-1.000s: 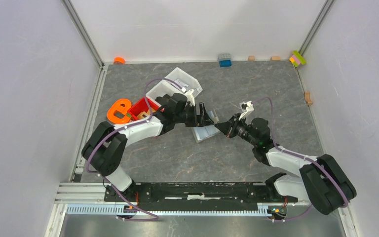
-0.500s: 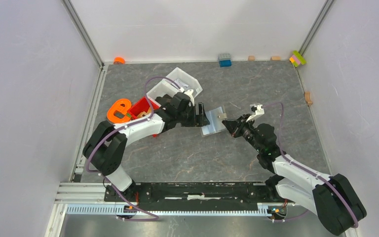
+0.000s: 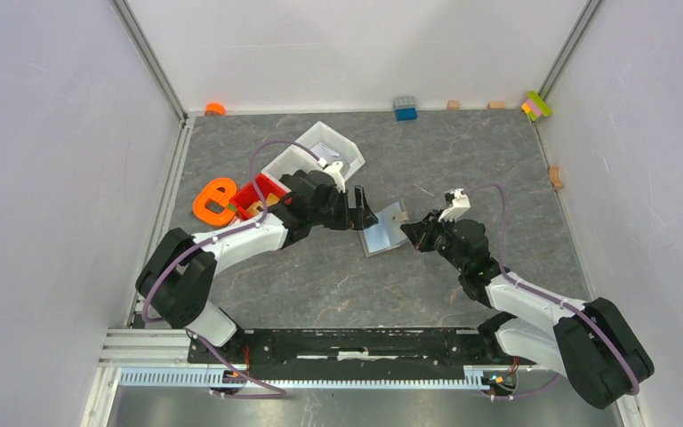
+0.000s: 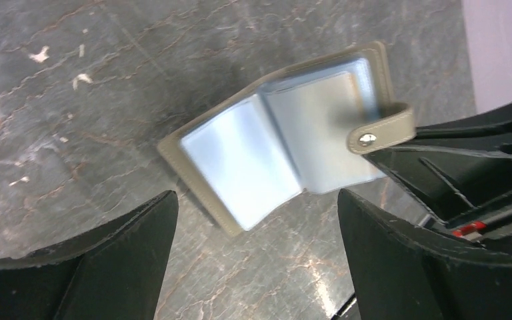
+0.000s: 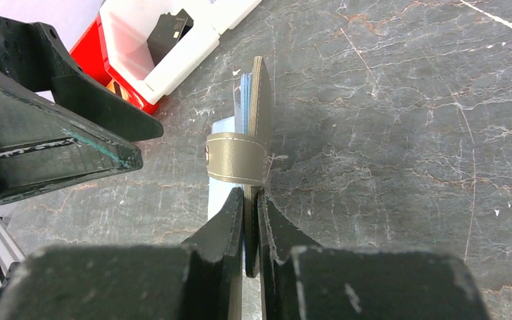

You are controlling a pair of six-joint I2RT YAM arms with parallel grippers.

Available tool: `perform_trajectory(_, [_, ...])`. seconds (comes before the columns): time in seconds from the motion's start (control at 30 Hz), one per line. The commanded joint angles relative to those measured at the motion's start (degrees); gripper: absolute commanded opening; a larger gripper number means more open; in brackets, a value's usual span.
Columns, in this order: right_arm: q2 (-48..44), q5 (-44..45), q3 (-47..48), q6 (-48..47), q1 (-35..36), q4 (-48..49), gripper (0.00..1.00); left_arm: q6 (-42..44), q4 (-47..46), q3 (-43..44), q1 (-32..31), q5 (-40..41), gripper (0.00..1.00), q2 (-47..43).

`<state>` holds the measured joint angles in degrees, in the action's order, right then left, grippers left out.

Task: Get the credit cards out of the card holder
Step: Remove the credit card from the card holder.

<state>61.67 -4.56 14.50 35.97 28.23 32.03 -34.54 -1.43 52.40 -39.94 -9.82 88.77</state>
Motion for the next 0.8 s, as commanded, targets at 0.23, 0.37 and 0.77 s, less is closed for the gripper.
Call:
perform_trajectory(0.23, [1.78, -5.66, 0.85, 5.01, 0.17, 11.75, 0.02, 2.81, -4.99, 2.79, -2.16, -5.05, 0.96, 3.47])
perform_trajectory(0.37, [2.69, -6.92, 0.53, 5.86, 0.16, 13.56, 0.02, 3.21, -1.69, 5.2, -2.31, -4.26, 0.96, 6.25])
perform_trajectory(0.77, [5.21, -8.03, -0.14, 8.06, 0.0, 16.29, 0.01, 5.87, 14.99, 15.05, -2.44, 6.28, 0.92, 14.83])
